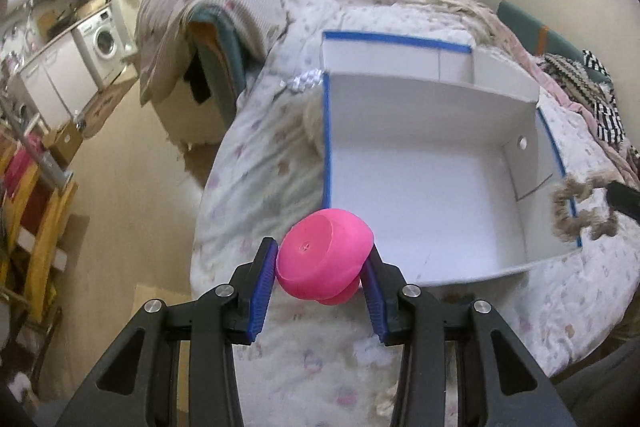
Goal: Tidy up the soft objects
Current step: 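Carry the duck and scrunchie into the box and open both tools, then withdraw both tools from the box toward the remaining items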
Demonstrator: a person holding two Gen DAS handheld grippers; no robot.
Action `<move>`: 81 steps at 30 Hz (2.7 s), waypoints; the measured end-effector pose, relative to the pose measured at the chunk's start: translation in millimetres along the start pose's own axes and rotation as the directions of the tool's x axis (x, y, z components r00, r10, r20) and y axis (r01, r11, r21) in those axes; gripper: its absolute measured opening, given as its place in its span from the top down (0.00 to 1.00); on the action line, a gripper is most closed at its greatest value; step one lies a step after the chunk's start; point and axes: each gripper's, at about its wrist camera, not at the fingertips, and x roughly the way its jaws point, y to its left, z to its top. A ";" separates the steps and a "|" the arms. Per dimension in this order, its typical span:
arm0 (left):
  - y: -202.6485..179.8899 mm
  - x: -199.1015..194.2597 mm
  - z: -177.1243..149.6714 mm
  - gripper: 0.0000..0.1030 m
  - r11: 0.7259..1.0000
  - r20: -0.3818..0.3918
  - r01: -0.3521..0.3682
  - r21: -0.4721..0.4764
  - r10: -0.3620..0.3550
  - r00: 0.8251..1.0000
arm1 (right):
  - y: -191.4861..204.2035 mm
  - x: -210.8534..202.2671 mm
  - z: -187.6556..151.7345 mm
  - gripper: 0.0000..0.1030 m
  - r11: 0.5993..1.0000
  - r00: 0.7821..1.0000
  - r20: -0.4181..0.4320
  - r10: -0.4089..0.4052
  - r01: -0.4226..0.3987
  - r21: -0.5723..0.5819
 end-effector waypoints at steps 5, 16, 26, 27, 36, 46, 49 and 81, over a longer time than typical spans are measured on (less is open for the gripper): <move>-19.6 7.2 25.1 0.64 0.999 0.028 0.014 0.038 -0.015 1.000 | -1.0 15.4 14.4 0.92 1.000 1.000 0.017 -0.001 0.001 -0.004; -53.8 63.5 35.3 0.64 0.997 0.011 0.012 0.081 -0.013 1.000 | -24.3 65.9 15.0 0.92 0.999 0.999 -0.014 -0.045 0.045 0.018; -65.6 102.9 28.4 0.63 0.995 -0.011 0.025 0.098 -0.024 1.000 | -24.4 105.7 0.8 0.92 0.995 0.992 -0.095 -0.083 0.078 -0.054; -66.4 105.1 27.9 0.63 0.995 -0.012 0.025 0.100 -0.024 1.000 | -25.0 109.0 0.4 0.92 0.995 0.991 -0.101 -0.083 0.078 -0.054; -73.9 123.9 23.6 0.63 0.992 -0.022 0.023 0.128 -0.020 1.000 | -35.4 137.6 -3.3 0.92 0.991 0.979 -0.162 -0.124 0.114 -0.069; -84.0 133.0 20.3 0.63 0.985 -0.039 0.019 0.170 -0.013 0.999 | -35.7 153.0 -6.9 0.92 0.981 0.961 -0.209 -0.181 0.159 -0.115; -84.6 133.4 20.4 0.63 0.984 -0.041 0.015 0.176 -0.008 0.999 | -36.3 152.3 -6.5 0.91 0.979 0.960 -0.207 -0.190 0.170 -0.112; -68.3 93.0 20.2 0.31 0.995 0.032 -0.006 0.096 0.002 0.999 | -18.8 103.9 9.4 0.00 0.974 0.978 0.026 -0.206 0.208 -0.095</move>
